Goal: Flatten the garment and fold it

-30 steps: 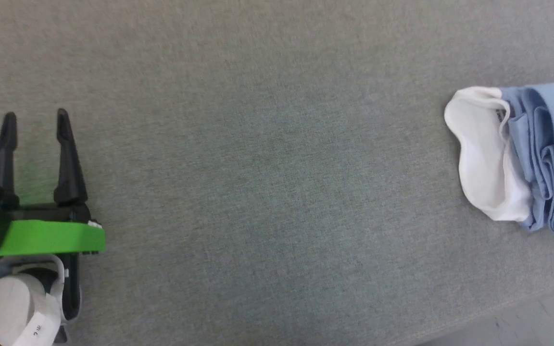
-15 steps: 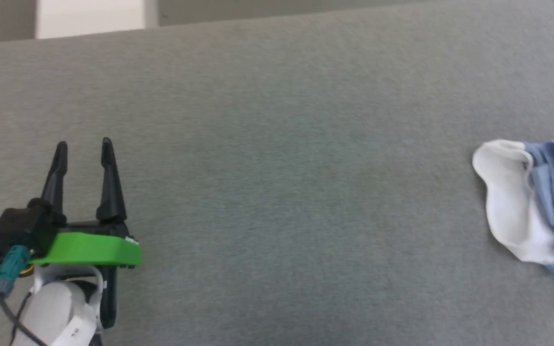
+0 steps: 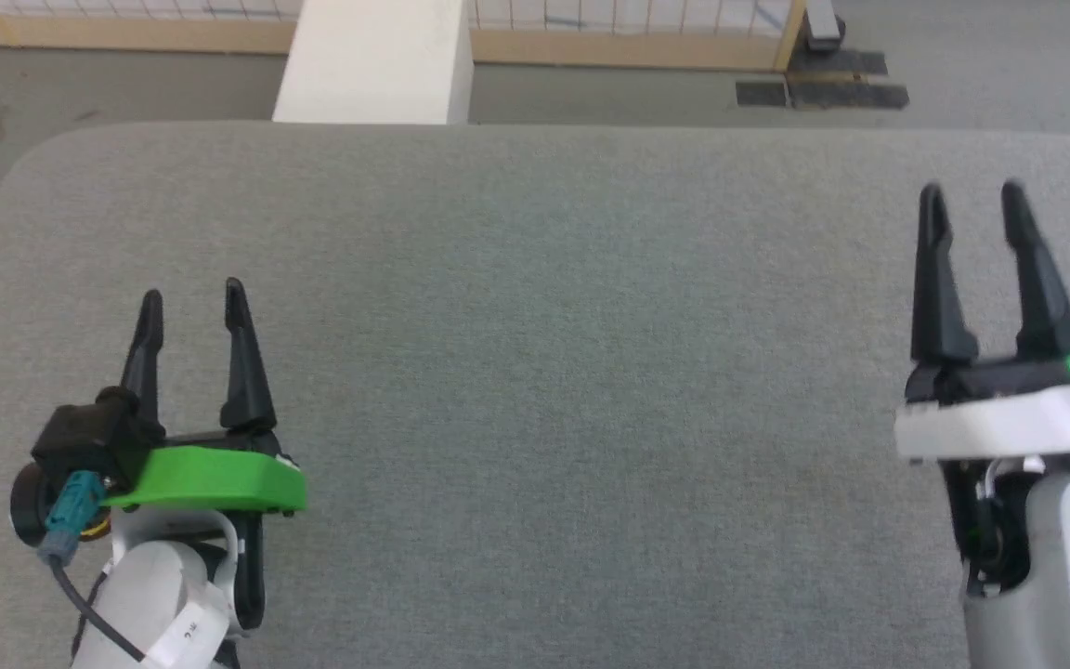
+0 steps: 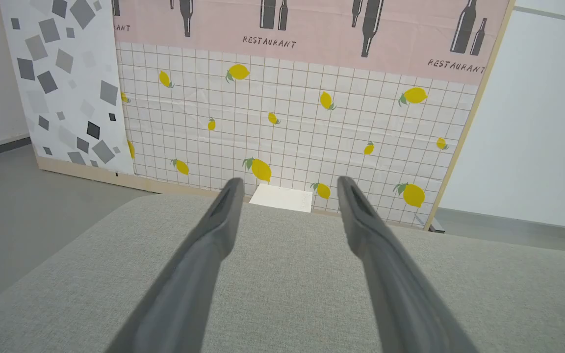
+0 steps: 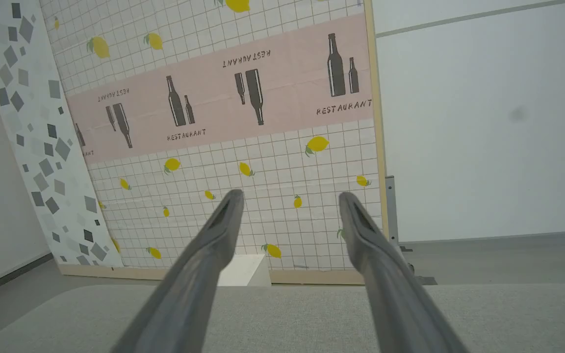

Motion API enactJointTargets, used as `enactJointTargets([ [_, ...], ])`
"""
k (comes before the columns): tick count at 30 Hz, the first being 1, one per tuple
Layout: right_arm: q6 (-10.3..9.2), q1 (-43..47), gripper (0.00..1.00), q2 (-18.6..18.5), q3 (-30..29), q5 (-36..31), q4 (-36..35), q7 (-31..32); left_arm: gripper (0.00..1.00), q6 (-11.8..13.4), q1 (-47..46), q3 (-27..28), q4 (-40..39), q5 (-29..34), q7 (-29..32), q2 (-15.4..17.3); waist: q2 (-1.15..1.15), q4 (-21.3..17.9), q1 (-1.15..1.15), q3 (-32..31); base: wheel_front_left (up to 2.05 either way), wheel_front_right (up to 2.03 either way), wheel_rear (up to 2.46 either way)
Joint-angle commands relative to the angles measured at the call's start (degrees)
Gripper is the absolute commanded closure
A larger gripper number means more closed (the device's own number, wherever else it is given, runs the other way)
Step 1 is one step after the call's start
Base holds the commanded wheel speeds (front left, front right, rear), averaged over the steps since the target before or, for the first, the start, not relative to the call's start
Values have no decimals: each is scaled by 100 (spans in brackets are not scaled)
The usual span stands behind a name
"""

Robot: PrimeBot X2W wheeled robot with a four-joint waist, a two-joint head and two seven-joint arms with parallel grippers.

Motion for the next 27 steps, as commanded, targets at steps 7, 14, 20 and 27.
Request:
enactJointTargets([
  [7, -9, 872, 0, 16, 252, 39, 341, -223, 0, -144, 163, -4, 302, -16, -51, -284, 0, 126, 0, -296, 0, 0, 0],
  [14, -9, 1234, 0, 17, 228, -48, 498, -277, 0, -278, 364, -34, 539, 155, -52, -421, 0, 86, 0, -409, 0, 0, 0],
  [20, -9, 1315, 0, 17, 112, -39, 624, -286, 0, -454, 422, -40, 773, 273, -53, -505, 0, 93, 0, -461, 0, 0, 0],
  [27, -9, 1345, 0, 18, 78, -40, 716, -290, 0, -598, 441, -46, 997, 388, -53, -596, 0, 84, 0, -530, 0, 0, 0],
])
